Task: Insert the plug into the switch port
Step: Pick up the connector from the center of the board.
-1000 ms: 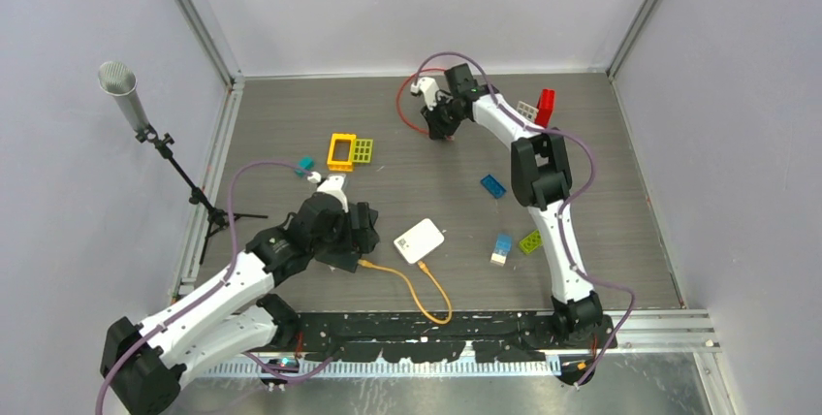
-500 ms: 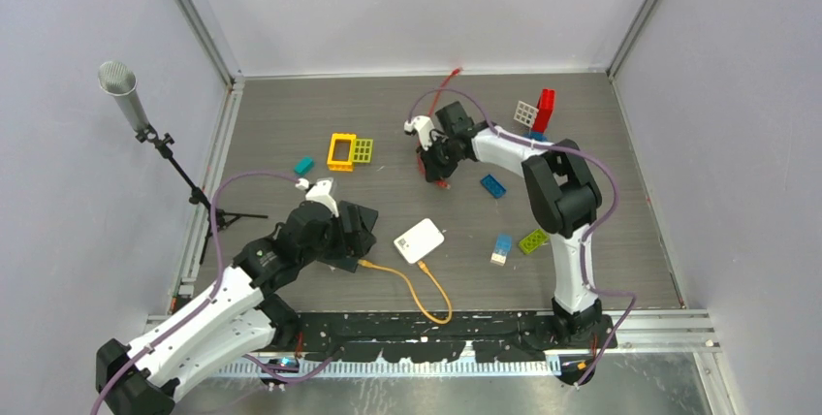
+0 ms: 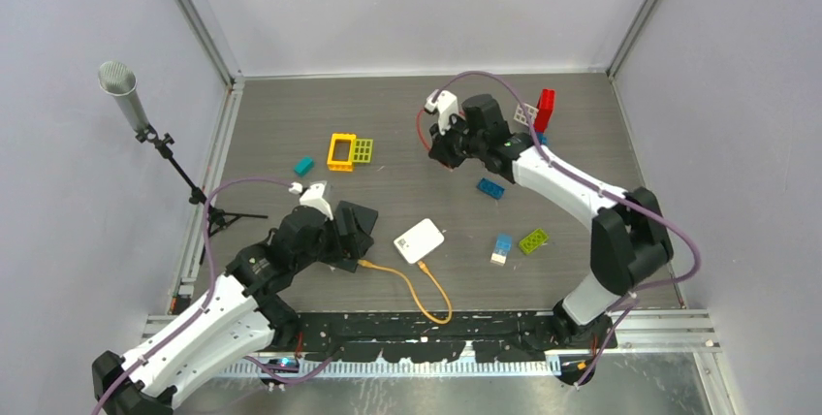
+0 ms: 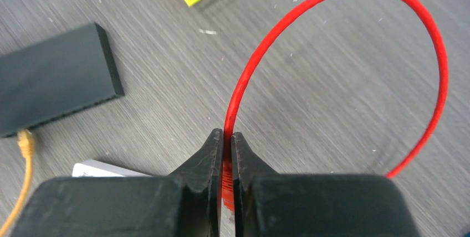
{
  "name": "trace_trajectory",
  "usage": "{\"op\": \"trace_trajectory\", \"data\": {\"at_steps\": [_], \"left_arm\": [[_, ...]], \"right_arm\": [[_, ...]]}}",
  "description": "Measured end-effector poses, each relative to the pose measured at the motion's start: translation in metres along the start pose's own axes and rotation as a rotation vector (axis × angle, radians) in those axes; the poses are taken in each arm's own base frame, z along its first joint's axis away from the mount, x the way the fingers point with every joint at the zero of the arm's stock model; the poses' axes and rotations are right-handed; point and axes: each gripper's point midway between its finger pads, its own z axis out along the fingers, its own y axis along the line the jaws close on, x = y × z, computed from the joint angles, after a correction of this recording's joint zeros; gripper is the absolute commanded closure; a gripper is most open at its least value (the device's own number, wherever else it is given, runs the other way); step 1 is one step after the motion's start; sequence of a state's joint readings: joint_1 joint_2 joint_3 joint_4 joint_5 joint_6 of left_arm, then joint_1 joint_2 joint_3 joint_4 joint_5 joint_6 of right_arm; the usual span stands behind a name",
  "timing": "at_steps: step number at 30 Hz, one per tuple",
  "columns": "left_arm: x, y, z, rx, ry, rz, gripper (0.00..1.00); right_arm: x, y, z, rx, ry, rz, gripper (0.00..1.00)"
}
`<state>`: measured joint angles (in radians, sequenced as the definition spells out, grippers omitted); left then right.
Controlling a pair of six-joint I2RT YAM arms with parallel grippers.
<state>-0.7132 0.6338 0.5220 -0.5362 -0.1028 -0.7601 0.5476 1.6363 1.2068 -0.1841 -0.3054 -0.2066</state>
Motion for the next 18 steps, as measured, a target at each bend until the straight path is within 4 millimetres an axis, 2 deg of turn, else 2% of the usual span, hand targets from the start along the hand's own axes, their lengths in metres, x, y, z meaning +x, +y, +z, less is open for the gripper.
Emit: {"op": "trace_trajectory", "data": {"at_steps": [4, 7, 10, 14, 18], "left_arm": [[-0.001, -0.003, -0.002, 0.016, -0.004, -0.001, 0.16], [-0.006, -0.011, -0.007, 0.045, -0.011, -0.002, 0.16], [-0.027, -0.032, -0.020, 0.114, -0.059, -0.009, 0.16], [-0.055, -0.062, -0.041, 0.227, -0.135, -0.031, 0.16], [-0.070, -0.090, -0.054, 0.352, -0.170, -0.062, 0.16]], "right_arm": [[-0.028, 0.003, -0.026, 0.022, -0.086, 0.006, 0.99], [-0.029, 0.015, -0.047, 0.001, -0.127, 0.001, 1.00], [-0.020, 0.036, -0.072, -0.058, -0.161, -0.018, 1.00], [-0.020, 0.066, -0.106, -0.145, -0.240, -0.066, 0.99], [-0.020, 0.108, -0.137, -0.282, -0.326, -0.151, 1.00]]}}
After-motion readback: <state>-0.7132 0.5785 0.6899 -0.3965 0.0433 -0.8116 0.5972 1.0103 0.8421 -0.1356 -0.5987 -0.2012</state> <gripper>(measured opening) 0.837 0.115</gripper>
